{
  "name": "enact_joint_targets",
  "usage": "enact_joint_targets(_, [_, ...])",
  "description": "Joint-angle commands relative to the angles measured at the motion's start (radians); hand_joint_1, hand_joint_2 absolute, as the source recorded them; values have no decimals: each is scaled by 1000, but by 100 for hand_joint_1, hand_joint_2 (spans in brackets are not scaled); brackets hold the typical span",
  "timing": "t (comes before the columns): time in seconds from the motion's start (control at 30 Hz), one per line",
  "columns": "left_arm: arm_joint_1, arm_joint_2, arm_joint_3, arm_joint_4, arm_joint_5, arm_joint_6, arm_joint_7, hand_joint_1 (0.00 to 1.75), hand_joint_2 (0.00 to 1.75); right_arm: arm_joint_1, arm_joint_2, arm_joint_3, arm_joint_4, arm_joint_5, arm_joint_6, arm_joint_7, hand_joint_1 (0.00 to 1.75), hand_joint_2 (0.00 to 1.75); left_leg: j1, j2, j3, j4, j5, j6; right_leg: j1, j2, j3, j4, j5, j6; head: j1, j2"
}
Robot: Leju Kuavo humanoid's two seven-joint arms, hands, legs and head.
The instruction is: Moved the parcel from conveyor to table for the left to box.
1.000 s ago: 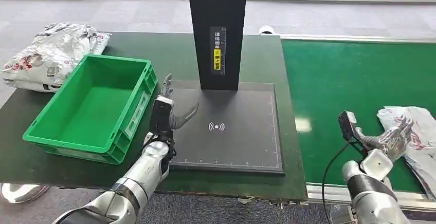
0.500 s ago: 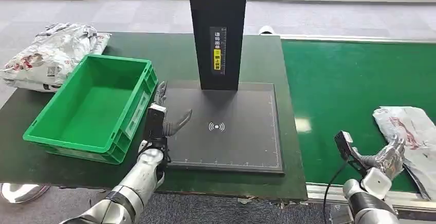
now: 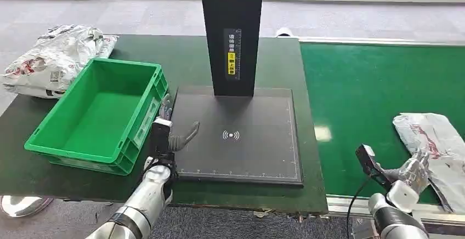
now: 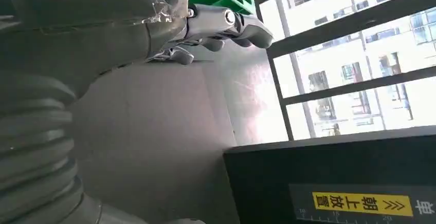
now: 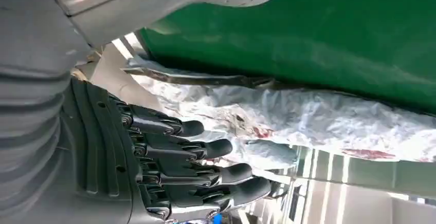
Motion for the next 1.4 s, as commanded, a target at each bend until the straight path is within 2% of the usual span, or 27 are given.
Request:
enact_joint_targets(0.03, [-14, 8, 37, 19, -5, -12, 2, 0, 175, -28, -28, 9, 30, 32, -14, 33, 0, 175, 0, 1, 3, -1, -1, 0, 1, 0, 3, -1, -1, -1, 0, 0])
enact_joint_targets(0.2, [-16, 10, 32, 19, -22, 23, -10, 0, 175, -84, -75, 162, 66, 62, 85, 153, 0, 175, -1, 2, 2, 0, -1, 0, -1, 2, 1, 0, 0, 0, 0, 0])
enact_joint_targets(0.4, [-28, 6, 36, 31, -11, 4, -5, 0, 175, -96, -77, 144, 77, 47, 102, 153, 0, 175, 0, 3, 3, 0, -1, 0, 0, 2, 3, -1, 0, 0, 0, 0])
enact_joint_targets(0.53, [-40, -8, 29, 59, -24, 28, -6, 0, 175, -108, -90, 180, 98, 62, 168, 222, 0, 175, 1, 2, 3, 0, -1, 0, 1, 1, 3, -2, 0, -1, 0, 0])
enact_joint_targets(0.63, [-50, -16, 24, 73, -32, 44, -10, 0, 175, -99, -96, 198, 99, 58, 173, 234, 0, 175, 0, 1, 2, 0, -1, 0, 0, 1, 2, -1, -1, 0, 0, 0])
enact_joint_targets(1.2, [-48, -6, 38, 65, -18, 31, -6, 0, 175, -87, -98, 166, 99, 38, 200, 218, 0, 175, 1, 1, 2, 0, -1, 0, 0, 1, 2, -1, 0, 0, 0, 0])
enact_joint_targets(1.27, [-53, -8, 32, 65, -24, 30, -15, 0, 175, -78, -103, 217, 103, 62, 251, 264, 0, 175, 0, 2, 3, 0, -2, 0, 0, 2, 3, -2, -1, 0, 0, 0])
enact_joint_targets(1.4, [-61, -8, 35, 66, -23, 40, -7, 0, 175, -45, -93, 213, 99, 62, 258, 276, 0, 175, 1, 0, 3, 0, -1, 0, 1, 0, 4, -2, -1, 0, 0, 0])
